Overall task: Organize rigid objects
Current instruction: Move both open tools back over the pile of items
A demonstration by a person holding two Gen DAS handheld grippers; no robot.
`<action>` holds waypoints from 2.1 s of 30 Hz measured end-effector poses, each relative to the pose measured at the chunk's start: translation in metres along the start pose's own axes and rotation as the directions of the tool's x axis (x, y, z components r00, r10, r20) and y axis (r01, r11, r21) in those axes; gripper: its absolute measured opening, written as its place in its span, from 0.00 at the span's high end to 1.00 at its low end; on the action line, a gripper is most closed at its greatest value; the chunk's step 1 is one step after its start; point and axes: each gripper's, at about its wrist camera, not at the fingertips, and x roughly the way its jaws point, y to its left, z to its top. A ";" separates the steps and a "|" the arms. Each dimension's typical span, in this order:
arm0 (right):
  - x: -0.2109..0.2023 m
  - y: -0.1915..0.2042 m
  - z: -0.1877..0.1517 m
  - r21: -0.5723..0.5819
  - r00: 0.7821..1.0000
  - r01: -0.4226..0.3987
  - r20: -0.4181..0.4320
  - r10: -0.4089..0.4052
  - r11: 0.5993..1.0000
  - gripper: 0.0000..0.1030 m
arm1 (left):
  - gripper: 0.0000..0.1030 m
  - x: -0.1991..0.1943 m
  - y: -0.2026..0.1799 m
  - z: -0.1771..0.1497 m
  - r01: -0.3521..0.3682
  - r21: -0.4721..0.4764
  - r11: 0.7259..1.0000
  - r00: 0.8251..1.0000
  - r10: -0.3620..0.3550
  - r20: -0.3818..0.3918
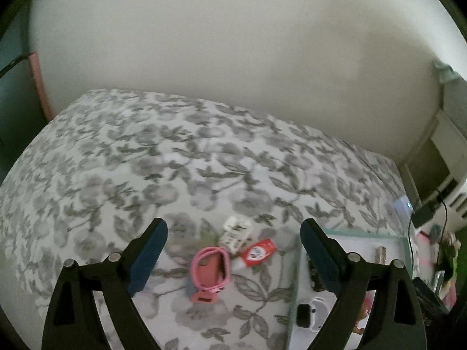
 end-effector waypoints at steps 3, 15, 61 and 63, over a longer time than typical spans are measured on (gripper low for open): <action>-0.007 0.007 0.003 0.015 1.000 -0.021 0.017 0.021 1.000 0.00 | 0.10 -0.003 0.010 -0.001 -0.054 -0.006 0.999 0.998 0.054 -0.016; -0.022 0.087 0.020 -0.068 0.990 -0.137 0.036 0.139 0.988 0.00 | 0.10 0.007 0.060 -0.003 -0.167 -0.073 0.983 0.982 0.159 -0.106; 0.073 0.100 -0.009 -0.034 0.976 0.004 -0.219 -0.011 0.999 0.00 | 0.10 0.105 0.028 -0.041 -0.083 0.042 0.996 0.915 0.093 -0.393; 0.073 0.100 -0.010 -0.033 0.975 0.008 -0.220 -0.016 0.999 0.00 | 0.12 0.106 0.021 -0.044 -0.082 0.064 0.995 0.915 0.101 -0.390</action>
